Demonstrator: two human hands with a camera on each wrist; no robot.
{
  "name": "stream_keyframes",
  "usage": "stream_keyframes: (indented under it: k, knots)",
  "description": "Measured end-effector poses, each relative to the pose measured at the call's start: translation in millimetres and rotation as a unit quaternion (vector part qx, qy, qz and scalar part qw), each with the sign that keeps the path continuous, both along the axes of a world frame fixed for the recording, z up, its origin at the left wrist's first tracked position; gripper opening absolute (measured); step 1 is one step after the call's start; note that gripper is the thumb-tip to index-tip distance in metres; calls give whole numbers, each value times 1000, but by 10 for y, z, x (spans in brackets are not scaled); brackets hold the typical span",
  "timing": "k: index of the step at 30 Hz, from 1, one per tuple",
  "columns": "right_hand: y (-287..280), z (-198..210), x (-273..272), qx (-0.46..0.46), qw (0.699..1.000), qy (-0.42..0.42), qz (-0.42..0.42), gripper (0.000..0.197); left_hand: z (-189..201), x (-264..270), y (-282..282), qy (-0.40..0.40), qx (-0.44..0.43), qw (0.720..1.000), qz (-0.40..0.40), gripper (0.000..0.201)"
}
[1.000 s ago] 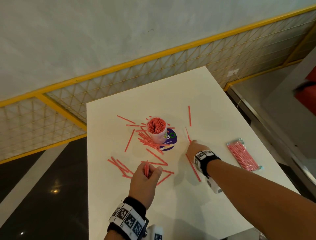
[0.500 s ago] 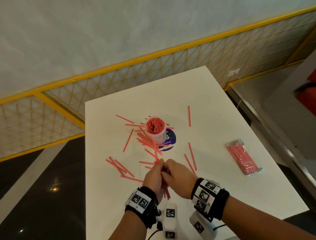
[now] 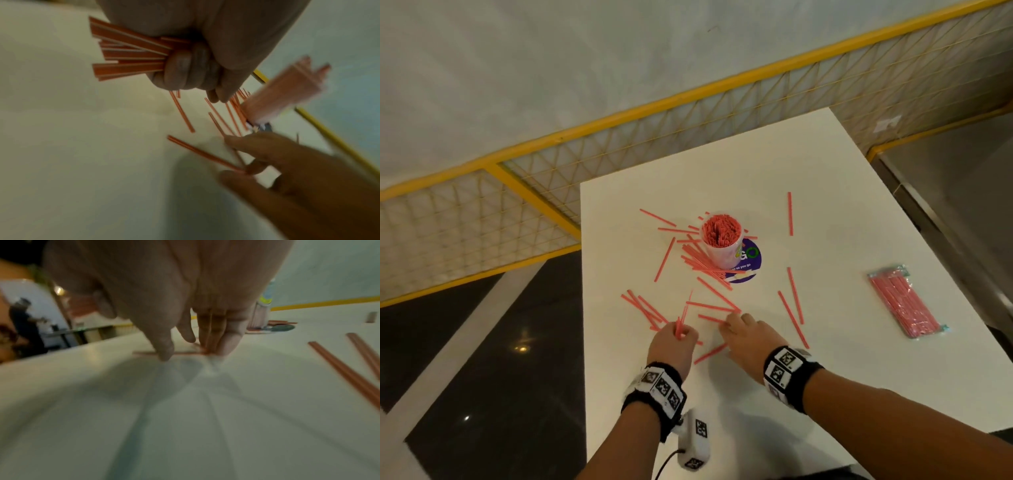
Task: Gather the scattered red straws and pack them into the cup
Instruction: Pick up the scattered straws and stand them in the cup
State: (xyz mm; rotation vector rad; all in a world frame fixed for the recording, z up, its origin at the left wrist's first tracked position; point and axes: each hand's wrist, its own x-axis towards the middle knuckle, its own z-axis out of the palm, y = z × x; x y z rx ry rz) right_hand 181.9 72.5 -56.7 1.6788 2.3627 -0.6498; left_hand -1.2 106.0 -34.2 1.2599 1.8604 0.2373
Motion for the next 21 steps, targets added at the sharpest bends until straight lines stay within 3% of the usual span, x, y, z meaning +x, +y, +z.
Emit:
stream_keyframes:
  k: [2,9,12,16,21]
  knots:
    - [-76,-9,12,17,1000,1,6,40,-1,-23,3,52,14,996,-72,17]
    - [-282,-22,117,8,1000,1,-24,33,-97,-61,195,143,51,962,-227,18]
    - [-320,-36,190,-21,997,12,-80,29,-126,43,291,155,45,952,-259,18]
    - [-307,-47,231,-63,987,9,-145,27,-146,190,345,174,33,939,-296,36]
    - [-267,-33,235,-98,982,-36,-155,27,-243,329,343,243,17,902,-356,25]
